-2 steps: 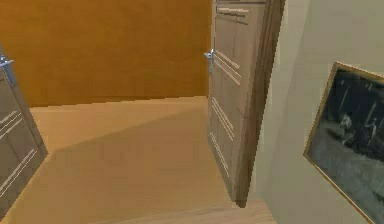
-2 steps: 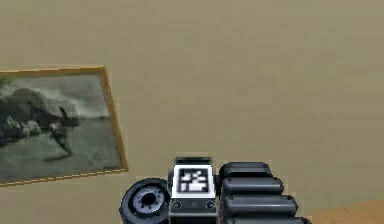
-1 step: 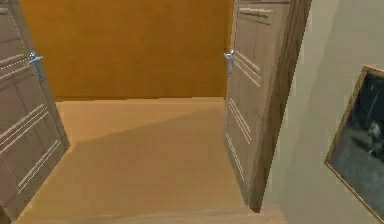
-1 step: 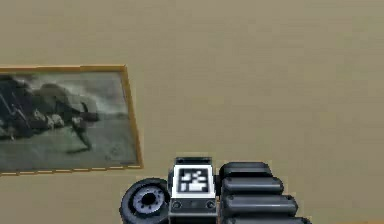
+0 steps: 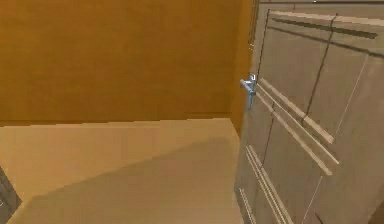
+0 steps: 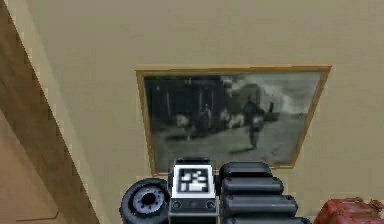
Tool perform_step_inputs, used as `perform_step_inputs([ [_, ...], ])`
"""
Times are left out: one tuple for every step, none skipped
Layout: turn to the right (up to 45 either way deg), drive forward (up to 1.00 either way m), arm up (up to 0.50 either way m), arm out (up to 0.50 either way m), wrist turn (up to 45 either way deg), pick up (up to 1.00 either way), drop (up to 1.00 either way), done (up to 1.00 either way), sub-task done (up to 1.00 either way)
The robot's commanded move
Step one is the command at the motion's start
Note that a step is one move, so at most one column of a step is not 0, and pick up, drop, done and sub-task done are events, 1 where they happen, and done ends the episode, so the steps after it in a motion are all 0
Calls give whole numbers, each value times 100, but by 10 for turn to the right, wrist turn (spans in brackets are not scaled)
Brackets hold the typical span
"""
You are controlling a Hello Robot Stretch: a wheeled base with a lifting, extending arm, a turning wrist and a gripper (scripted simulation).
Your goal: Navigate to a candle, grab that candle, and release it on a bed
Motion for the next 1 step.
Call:
perform_step_inputs([
  [-240,0,0,0,0,0,0,0,0],
])
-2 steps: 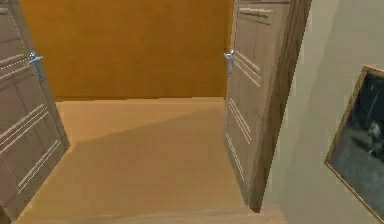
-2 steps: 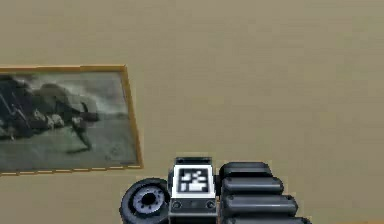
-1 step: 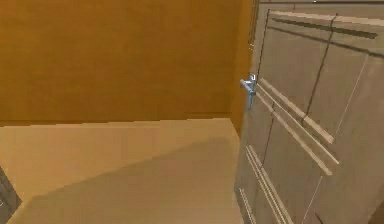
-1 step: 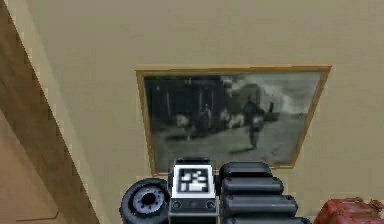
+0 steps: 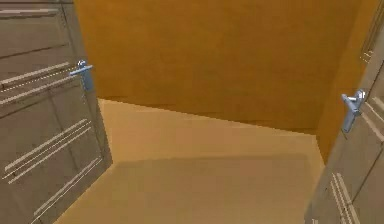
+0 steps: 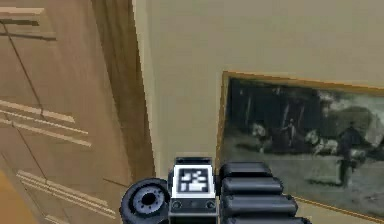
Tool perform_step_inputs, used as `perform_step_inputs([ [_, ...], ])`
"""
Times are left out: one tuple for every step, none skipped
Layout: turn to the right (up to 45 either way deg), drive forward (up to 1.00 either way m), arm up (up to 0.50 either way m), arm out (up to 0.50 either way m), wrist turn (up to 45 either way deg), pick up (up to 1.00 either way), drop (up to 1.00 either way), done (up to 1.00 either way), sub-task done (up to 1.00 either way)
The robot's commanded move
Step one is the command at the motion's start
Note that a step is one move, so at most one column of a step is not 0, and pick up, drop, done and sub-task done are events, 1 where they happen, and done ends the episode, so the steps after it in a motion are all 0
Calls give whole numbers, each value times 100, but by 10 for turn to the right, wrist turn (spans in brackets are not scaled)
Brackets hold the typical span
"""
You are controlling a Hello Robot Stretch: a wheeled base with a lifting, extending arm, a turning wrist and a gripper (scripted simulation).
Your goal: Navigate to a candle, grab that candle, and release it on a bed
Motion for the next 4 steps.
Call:
perform_step_inputs([
  [0,100,0,0,0,0,0,0,0],
  [-60,0,0,0,0,0,0,0,0],
  [0,65,0,0,0,0,0,0,0],
  [-210,0,0,0,0,0,0,0,0],
])
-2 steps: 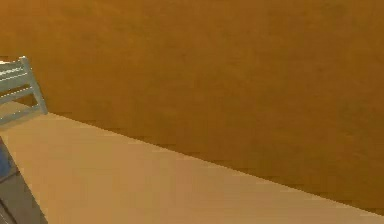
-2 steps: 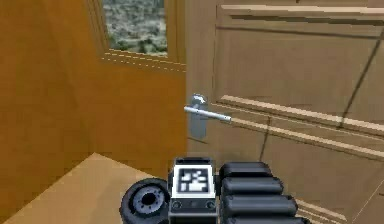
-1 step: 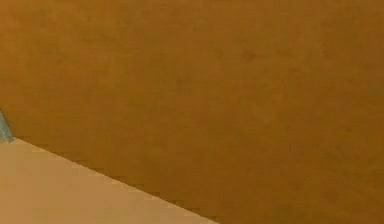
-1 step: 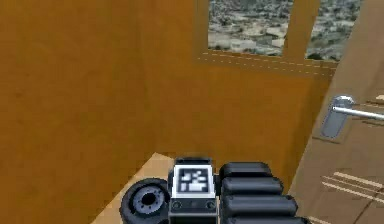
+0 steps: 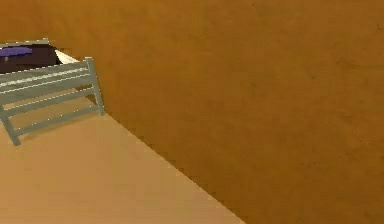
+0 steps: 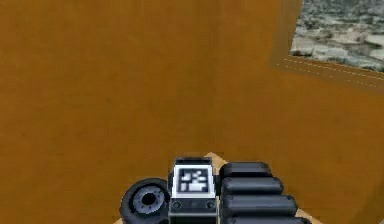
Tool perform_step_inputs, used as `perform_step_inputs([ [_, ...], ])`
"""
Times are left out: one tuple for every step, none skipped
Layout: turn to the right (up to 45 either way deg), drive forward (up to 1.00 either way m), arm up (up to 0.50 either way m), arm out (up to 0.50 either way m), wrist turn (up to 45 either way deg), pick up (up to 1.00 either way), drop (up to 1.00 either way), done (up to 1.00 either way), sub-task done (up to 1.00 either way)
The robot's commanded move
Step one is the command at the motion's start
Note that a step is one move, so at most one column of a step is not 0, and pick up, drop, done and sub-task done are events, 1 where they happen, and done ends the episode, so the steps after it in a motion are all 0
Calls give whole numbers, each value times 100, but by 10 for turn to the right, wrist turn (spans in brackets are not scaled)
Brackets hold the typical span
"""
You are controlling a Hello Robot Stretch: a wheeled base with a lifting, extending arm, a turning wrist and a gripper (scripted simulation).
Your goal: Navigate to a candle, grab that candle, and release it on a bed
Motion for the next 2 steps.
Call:
perform_step_inputs([
  [0,45,0,0,0,0,0,0,0],
  [-420,0,0,0,0,0,0,0,0],
])
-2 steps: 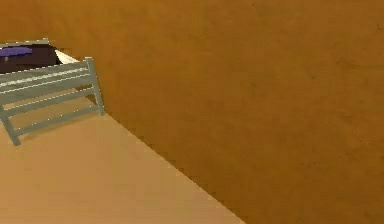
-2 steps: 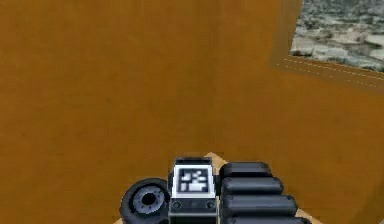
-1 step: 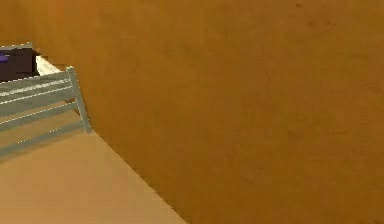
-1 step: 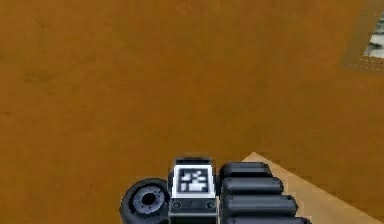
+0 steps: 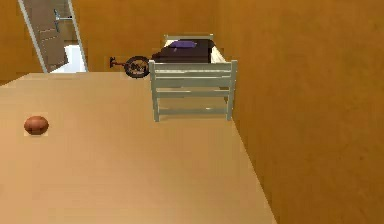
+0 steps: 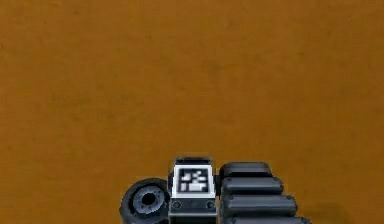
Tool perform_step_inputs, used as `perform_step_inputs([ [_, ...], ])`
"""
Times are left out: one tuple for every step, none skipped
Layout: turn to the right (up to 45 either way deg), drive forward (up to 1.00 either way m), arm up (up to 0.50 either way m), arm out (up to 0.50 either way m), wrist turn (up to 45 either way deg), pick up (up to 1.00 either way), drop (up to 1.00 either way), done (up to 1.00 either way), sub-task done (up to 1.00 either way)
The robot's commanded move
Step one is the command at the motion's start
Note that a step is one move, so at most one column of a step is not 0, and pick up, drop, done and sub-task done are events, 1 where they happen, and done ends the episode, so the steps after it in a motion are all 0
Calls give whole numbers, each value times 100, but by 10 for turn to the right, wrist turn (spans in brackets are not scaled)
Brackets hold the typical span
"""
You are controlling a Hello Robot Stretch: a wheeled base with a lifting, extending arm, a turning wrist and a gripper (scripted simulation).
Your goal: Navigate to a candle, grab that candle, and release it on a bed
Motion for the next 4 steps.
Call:
perform_step_inputs([
  [0,75,0,0,0,0,0,0,0],
  [-450,0,0,0,0,0,0,0,0],
  [-150,0,0,0,0,0,0,0,0],
  [0,45,0,0,0,0,0,0,0],
])
